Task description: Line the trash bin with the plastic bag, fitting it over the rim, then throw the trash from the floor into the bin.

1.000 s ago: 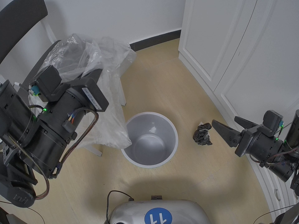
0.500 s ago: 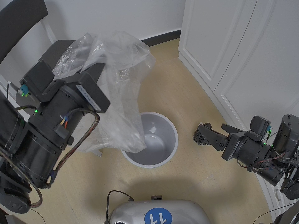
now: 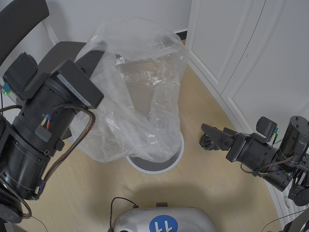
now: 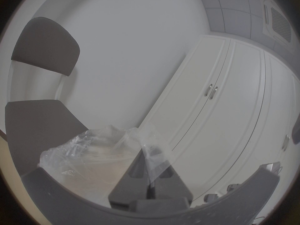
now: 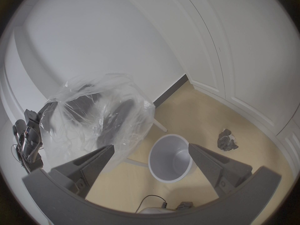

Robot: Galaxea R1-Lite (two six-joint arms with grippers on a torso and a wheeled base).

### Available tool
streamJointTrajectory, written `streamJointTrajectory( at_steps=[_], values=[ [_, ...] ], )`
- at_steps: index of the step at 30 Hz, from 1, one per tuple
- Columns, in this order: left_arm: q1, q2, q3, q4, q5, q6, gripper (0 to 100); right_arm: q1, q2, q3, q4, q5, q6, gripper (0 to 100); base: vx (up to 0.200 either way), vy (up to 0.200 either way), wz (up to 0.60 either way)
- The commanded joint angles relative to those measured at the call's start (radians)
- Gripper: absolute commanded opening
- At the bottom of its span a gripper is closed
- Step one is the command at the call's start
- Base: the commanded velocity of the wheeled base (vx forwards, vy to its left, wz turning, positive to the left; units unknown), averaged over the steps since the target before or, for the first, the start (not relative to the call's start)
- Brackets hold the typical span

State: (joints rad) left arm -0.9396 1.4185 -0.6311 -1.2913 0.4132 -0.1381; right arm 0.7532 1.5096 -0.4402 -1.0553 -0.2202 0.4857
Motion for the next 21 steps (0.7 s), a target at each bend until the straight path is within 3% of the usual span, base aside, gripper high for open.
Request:
streamJointTrajectory(
  at_steps=[1, 10, 17, 21],
  values=[
    [-0.021, -0.023, -0.006, 0.0, -0.001, -0.008, 0, 0.002, -0.003, -0.009, 0.0, 0.001, 0.005, 100, 0.0, 0.0, 0.0],
    [-0.035, -0.036, 0.001, 0.0, -0.004, -0.008, 0, -0.009, 0.02, -0.054, -0.061, 0.005, 0.119, 100, 0.0, 0.0, 0.0],
    [-0.077, -0.047, -0.002, -0.008, -0.004, -0.046, 0, -0.023, 0.029, -0.048, -0.144, 0.097, 0.232, 100, 0.0, 0.0, 0.0],
    [-0.088, -0.046, -0.001, -0.016, -0.005, -0.049, 0, -0.032, 0.066, -0.051, -0.146, 0.102, 0.264, 100, 0.0, 0.0, 0.0]
  ],
)
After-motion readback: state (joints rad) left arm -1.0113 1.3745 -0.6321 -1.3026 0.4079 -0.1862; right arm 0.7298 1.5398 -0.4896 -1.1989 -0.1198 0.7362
